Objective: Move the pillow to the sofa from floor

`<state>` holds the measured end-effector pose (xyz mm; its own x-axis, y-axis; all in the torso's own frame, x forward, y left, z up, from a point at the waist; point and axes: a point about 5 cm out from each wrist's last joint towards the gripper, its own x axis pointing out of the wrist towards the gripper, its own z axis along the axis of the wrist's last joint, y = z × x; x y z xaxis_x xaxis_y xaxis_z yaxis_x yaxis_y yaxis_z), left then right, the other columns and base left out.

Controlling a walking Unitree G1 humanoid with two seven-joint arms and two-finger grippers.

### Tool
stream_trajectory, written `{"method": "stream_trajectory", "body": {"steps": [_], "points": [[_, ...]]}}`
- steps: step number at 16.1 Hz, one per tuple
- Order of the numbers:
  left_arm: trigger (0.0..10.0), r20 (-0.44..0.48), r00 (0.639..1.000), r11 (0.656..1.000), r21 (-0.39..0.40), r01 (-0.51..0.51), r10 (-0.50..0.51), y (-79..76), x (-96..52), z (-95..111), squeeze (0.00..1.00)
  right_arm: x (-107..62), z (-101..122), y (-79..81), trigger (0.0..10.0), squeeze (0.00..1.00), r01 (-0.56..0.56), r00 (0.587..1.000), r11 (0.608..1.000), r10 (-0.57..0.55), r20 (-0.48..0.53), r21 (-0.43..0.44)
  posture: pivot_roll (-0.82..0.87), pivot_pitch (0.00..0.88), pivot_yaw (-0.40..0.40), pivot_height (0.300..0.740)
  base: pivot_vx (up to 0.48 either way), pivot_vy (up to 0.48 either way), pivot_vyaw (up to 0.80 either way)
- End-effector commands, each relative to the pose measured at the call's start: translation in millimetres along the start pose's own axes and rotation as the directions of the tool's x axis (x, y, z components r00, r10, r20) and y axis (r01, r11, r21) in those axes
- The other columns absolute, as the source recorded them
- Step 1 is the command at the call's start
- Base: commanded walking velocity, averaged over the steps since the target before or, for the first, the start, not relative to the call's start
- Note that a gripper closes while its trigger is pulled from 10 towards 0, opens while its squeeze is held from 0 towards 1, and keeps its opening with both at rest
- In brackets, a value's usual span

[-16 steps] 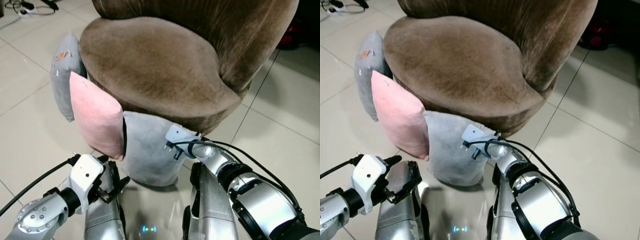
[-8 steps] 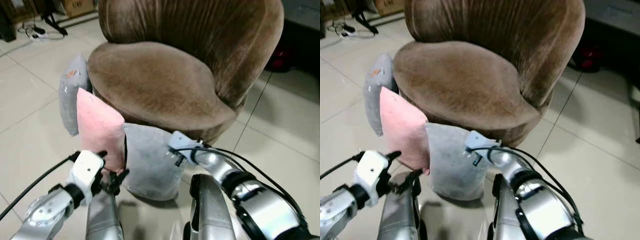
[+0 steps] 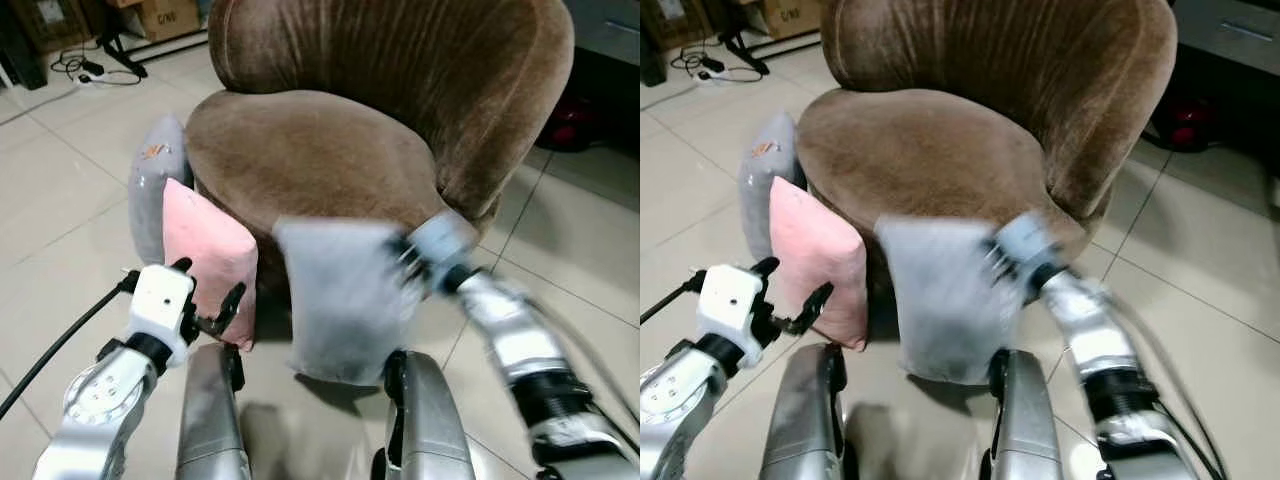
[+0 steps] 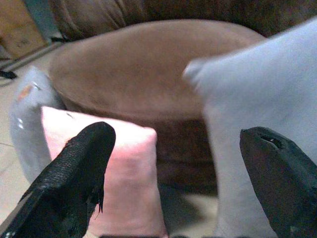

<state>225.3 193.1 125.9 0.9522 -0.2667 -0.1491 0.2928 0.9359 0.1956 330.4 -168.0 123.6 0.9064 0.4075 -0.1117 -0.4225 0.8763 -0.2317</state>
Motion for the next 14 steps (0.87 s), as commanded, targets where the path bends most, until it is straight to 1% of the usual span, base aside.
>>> {"method": "stream_trajectory", "body": {"steps": [1,2,3,4,5,6,7,8,9,10,11,12,13,14], "points": [[10.0,0.013,1.0,1.0,0.008,-0.015,0.015,-0.3,4.5,1.5,0.0,-10.1,53.3,-36.5,0.0,0.0,0.166,0.962,0.984,-0.176,0.21,0.067,0.01,0.0,-0.02,0.49,0.0,0.0,0.0],[10.0,0.021,1.0,1.0,0.014,-0.021,0.021,-0.3,5.9,3.1,0.0,-15.1,65.2,-45.8,3.8,0.0,0.221,0.939,0.971,-0.238,0.248,0.093,0.01,0.0,-0.02,0.49,0.0,0.0,0.0],[10.0,0.048,0.998,0.999,0.022,-0.043,0.042,1.9,9.2,10.1,0.0,-28.9,103.5,-67.6,10.0,0.0,0.299,0.86,0.923,-0.37,0.352,0.241,0.0,0.0,-0.015,0.49,0.0,0.0,0.0],[10.0,0.064,0.996,0.998,0.027,-0.056,0.054,4.2,9.5,14.8,0.0,-37.2,127.2,-75.2,10.0,0.0,0.331,0.815,0.909,-0.411,0.407,0.255,-0.01,0.0,-0.014,0.49,0.0,0.0,0.0],[10.0,0.072,0.996,0.998,0.03,-0.06,0.058,5.3,9.6,17.5,0.0,-40.4,137.7,-78.9,10.0,0.0,0.363,0.791,0.9,-0.435,0.43,0.243,-0.01,0.0,-0.015,0.49,0.0,0.0,0.0],[10.0,0.102,0.991,0.996,0.027,-0.085,0.081,9.7,11.1,25.8,0.0,-49.4,169.0,-85.4,10.0,0.0,0.393,0.703,0.862,-0.506,0.5,0.32,-0.01,0.0,-0.018,0.5,0.0,0.0,0.0],[10.0,0.117,0.989,0.995,0.027,-0.097,0.093,11.5,13.4,29.7,0.0,-49.8,177.5,-86.1,10.0,0.0,0.384,0.687,0.853,-0.52,0.507,0.355,-0.01,0.0,-0.021,0.51,0.0,0.0,0.0],[10.0,0.127,0.987,0.995,0.021,-0.102,0.098,11.9,15.3,32.3,0.0,-46.6,179.7,-82.8,10.0,0.0,0.361,0.692,0.857,-0.51,0.511,0.368,-0.01,0.0,-0.022,0.52,0.0,0.0,0.0],[10.0,0.133,0.986,0.995,0.018,-0.103,0.099,11.4,16.4,33.9,0.0,-42.5,176.6,-75.9,10.0,0.0,0.342,0.719,0.862,-0.496,0.487,0.373,-0.01,0.0,-0.025,0.53,0.0,0.0,0.0],[10.0,0.136,0.986,0.995,0.017,-0.1,0.097,10.3,17.0,35.1,0.0,-35.9,166.0,-66.8,10.0,0.0,0.335,0.771,0.865,-0.479,0.42,0.373,0.0,0.0,-0.027,0.54,0.0,0.0,0.0],[10.0,0.136,0.986,0.994,0.019,-0.103,0.099,10.3,17.1,35.3,0.0,-28.1,152.5,-55.7,10.0,0.0,0.323,0.808,0.868,-0.461,0.367,0.377,0.0,0.0,-0.033,0.555,0.0,0.0,0.0],[10.0,0.135,0.985,0.994,0.019,-0.11,0.106,11.0,16.8,35.3,0.0,-22.7,144.2,-46.8,10.0,0.0,0.311,0.831,0.863,-0.45,0.328,0.398,0.0,0.0,-0.033,0.565,0.0,0.0,0.0],[10.0,0.135,0.985,0.994,0.018,-0.112,0.109,11.4,16.5,35.6,0.0,-20.0,143.1,-41.8,10.0,0.0,0.301,0.841,0.863,-0.44,0.314,0.405,0.01,0.0,-0.038,0.57,0.0,0.0,0.0],[10.0,0.131,0.985,0.993,0.018,-0.119,0.116,12.4,15.6,35.0,0.0,-13.3,141.6,-28.2,10.0,0.0,0.267,0.864,0.858,-0.414,0.286,0.438,0.01,0.0,-0.039,0.585,0.0,0.0,0.0]]}}
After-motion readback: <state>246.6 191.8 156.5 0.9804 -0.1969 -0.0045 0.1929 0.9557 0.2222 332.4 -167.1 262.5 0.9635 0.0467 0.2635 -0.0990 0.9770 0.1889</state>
